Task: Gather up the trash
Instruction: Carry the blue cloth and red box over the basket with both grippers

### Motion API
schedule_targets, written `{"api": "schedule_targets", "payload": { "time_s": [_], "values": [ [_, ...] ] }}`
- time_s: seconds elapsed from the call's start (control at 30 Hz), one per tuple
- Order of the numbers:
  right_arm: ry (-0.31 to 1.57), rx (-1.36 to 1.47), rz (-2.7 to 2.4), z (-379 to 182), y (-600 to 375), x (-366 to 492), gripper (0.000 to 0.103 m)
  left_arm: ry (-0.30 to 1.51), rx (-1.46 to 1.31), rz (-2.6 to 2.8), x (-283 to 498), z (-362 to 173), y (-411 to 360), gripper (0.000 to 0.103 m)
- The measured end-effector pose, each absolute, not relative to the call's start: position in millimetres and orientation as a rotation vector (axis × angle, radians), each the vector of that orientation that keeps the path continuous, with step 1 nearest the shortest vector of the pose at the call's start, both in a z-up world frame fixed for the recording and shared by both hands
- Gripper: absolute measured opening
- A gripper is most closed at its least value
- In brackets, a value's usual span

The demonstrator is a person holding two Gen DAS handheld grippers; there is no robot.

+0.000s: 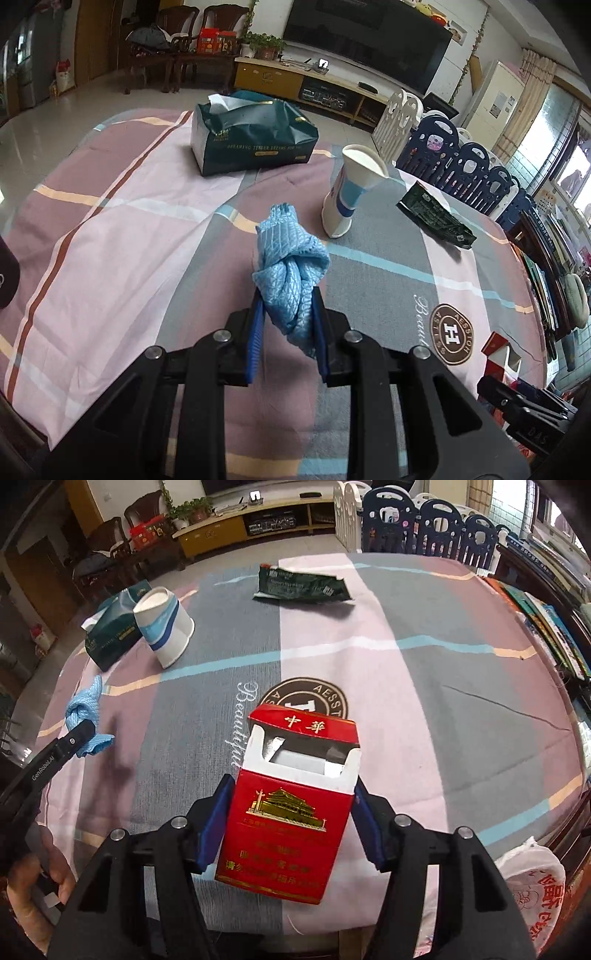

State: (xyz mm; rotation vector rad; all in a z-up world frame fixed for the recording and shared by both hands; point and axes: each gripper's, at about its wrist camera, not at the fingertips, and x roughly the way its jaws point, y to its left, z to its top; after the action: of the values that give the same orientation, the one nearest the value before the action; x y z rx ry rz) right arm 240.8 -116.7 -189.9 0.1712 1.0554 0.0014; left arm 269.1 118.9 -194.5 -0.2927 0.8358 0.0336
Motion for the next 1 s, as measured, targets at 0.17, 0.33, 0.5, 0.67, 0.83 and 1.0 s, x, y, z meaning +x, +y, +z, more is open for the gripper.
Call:
{"api": "schedule_targets", "payload": {
  "time_s": [0.17, 0.33, 0.5, 0.67, 0.83, 1.0],
  "values": [
    [0.951, 0.185, -0.004, -144, -145, 199, 0.061, 0.784, -0.254, -0.007, 224, -161, 78, 0.025],
    [0.857, 0.208, 0.012, -98, -175, 149, 0.061, 0.756, -0.175, -0.109, 178, -125, 30, 0.025],
    [0.796, 0.206, 0.013, -72, -196, 111, 0.061, 0.704, -0.120, -0.181, 133, -86, -3, 0.025],
    [0.765, 0.185, 0.014, -57, -210, 80, 0.061, 0.659, -0.069, -0.230, 97, -59, -29, 0.025],
    [0.737, 0.181, 0.004, -48, -226, 55, 0.061, 0.615, -0.031, -0.249, 72, -41, -45, 0.025],
    [0.735, 0.178, -0.005, -44, -238, 39, 0.061, 0.604, -0.008, -0.266, 59, -32, -57, 0.025]
  ]
}}
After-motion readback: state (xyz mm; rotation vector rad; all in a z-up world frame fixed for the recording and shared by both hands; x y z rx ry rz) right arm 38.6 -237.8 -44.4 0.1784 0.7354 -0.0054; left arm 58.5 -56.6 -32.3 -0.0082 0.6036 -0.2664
